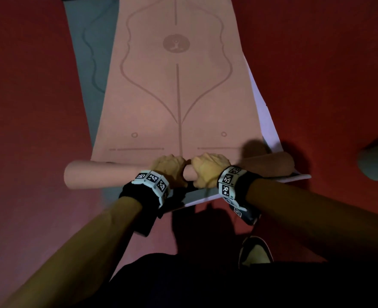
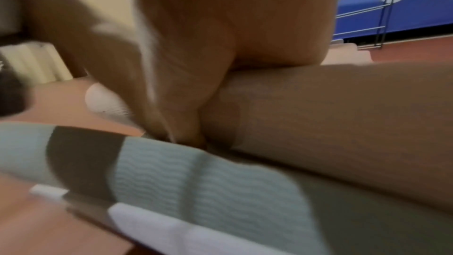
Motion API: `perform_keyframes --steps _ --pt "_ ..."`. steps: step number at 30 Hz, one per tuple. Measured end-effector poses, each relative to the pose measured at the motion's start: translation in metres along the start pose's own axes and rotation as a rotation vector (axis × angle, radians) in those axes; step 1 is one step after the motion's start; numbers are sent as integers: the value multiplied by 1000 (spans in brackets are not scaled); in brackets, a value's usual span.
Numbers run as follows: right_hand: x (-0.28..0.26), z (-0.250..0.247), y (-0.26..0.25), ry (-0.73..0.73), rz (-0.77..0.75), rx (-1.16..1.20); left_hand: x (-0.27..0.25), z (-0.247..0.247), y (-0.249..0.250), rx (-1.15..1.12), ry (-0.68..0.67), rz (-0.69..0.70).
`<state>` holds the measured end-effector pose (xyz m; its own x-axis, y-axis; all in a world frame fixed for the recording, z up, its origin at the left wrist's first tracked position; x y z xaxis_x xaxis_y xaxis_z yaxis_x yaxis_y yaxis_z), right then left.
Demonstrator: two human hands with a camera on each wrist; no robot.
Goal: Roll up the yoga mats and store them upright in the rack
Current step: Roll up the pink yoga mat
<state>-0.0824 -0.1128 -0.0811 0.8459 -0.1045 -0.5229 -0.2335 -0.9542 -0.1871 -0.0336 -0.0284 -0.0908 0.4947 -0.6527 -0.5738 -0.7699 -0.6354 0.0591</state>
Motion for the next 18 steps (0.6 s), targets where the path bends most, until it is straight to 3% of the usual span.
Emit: perform_keyframes --steps 4,7,11,13,18 --pt "2 -4 -2 -116 11 63 -16 -8 1 152 134 19" --pt "2 -1 -4 -140 -10 60 -11 -2 0 111 14 11" --pt "-3 4 1 16 -36 9 -2 -5 3 8 -74 36" --pt "-6 6 2 19 -14 -6 -1 -8 4 -7 -84 61" --pt "1 0 6 -142 29 79 -8 -15 7 109 71 74"
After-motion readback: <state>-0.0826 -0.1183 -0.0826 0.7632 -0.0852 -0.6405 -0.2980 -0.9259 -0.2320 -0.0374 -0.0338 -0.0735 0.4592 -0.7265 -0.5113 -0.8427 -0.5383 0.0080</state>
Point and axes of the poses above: each hand's wrist, its own x-axis towards the middle knuckle, its own z-axis out of the palm, y = z × x, the point moved 7 cm from there along x, towards the middle knuckle, and after that the axes turned 5 degrees about x, right-handed, at the moved point
